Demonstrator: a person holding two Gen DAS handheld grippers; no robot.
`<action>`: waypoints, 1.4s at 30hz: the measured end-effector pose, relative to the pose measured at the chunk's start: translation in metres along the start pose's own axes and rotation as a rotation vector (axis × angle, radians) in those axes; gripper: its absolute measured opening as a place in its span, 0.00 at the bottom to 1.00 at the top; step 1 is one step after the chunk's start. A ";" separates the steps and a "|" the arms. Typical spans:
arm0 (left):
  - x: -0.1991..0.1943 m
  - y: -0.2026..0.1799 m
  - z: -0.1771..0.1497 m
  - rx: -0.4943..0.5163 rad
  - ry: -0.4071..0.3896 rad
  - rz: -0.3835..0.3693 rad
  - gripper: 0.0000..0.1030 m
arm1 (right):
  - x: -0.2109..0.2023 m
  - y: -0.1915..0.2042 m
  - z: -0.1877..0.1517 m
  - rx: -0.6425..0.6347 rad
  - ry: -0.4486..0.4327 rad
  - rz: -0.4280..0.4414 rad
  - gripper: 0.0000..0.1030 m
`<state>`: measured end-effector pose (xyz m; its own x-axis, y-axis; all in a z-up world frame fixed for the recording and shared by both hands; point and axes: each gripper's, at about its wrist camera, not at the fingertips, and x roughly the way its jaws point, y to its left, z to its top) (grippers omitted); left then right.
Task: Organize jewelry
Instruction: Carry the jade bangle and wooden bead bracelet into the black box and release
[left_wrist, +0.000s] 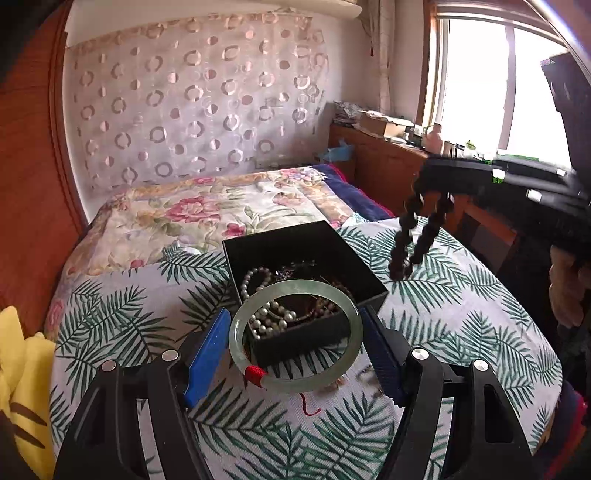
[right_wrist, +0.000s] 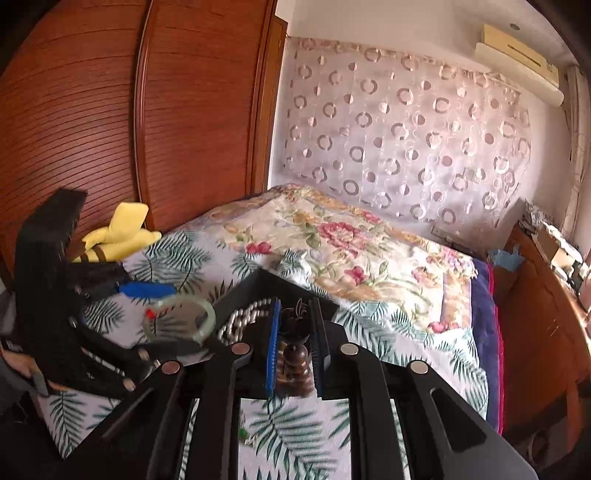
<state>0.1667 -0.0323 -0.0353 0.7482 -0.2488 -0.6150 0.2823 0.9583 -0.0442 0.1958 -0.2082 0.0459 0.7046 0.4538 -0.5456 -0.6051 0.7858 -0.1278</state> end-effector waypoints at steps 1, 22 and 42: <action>0.002 -0.001 0.001 -0.001 0.002 0.000 0.66 | 0.002 0.000 0.004 -0.004 -0.002 -0.004 0.16; 0.051 0.016 0.020 -0.045 0.023 -0.011 0.66 | 0.071 -0.021 -0.012 0.190 0.090 0.050 0.16; 0.033 0.027 0.034 -0.064 -0.033 0.006 0.75 | 0.078 -0.013 -0.004 0.207 0.098 0.109 0.17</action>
<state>0.2191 -0.0193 -0.0299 0.7692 -0.2467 -0.5894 0.2400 0.9665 -0.0913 0.2575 -0.1848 0.0016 0.5942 0.5054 -0.6257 -0.5792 0.8087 0.1031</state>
